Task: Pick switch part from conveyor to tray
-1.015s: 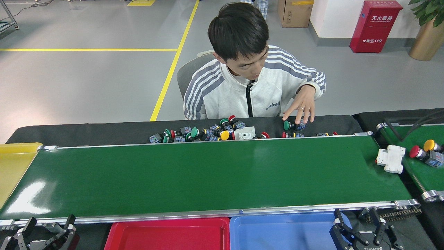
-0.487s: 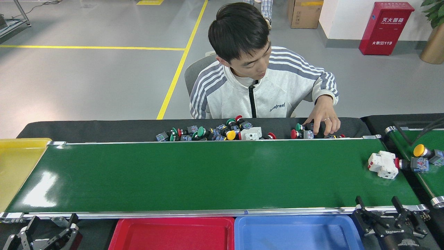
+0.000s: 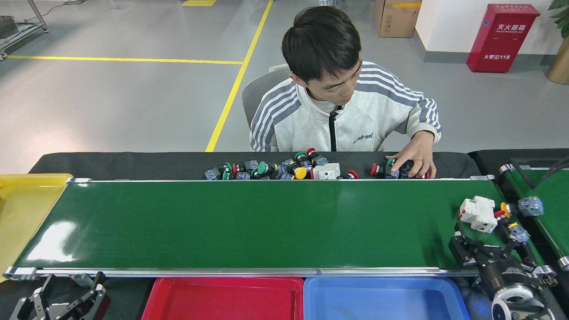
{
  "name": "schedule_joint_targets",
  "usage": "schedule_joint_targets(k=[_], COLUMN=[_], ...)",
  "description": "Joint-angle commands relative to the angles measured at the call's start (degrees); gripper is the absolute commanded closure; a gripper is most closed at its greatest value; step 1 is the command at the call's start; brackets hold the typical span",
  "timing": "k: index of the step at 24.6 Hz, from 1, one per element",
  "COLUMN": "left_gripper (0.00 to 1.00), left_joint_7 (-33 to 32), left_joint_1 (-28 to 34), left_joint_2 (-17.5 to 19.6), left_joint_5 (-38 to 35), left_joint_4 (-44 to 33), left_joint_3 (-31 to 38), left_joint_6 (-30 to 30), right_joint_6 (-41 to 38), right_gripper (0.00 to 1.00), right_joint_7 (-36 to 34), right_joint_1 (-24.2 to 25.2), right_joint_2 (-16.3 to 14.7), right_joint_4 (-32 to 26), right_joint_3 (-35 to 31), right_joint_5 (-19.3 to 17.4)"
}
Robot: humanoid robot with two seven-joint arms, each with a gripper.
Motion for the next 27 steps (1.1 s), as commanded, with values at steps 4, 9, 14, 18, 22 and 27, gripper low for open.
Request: schedule_joint_targets(k=[4, 9, 14, 18, 22, 27], left_gripper=[0.0, 0.0, 0.0, 0.0, 0.0, 0.0], left_joint_7=[0.43, 0.43, 0.43, 0.43, 0.43, 0.43], left_joint_1=[-0.55, -0.55, -0.73, -0.82, -0.82, -1.08], left_joint_2=[0.61, 0.7, 0.7, 0.7, 0.7, 0.7], left_joint_5=[-0.01, 0.08, 0.08, 0.08, 0.08, 0.08], left_joint_4=[-0.57, -0.49, -0.57, -0.57, -0.49, -0.49], left_joint_3=[0.23, 0.23, 0.23, 0.23, 0.23, 0.23], left_joint_6=[-0.06, -0.06, -0.06, -0.06, -0.06, -0.06], right_joint_6=[0.28, 0.37, 0.54, 6.61, 6.0, 0.9], right_gripper=[0.0, 0.0, 0.0, 0.03, 0.6, 0.82], right_joint_7=[0.42, 1.12, 1.12, 1.21, 1.12, 0.33], right_joint_1=[-2.77, -4.62, -7.61, -11.3, -12.18, -11.83], right_joint_2=[-0.16, 0.89, 1.24, 0.89, -0.78, -0.6], right_joint_4=[1.86, 3.27, 6.78, 10.82, 11.53, 9.6], right_joint_3=[1.56, 3.14, 4.64, 9.39, 13.96, 13.96], right_joint_5=[0.04, 0.04, 0.13, 0.13, -0.49, -1.1])
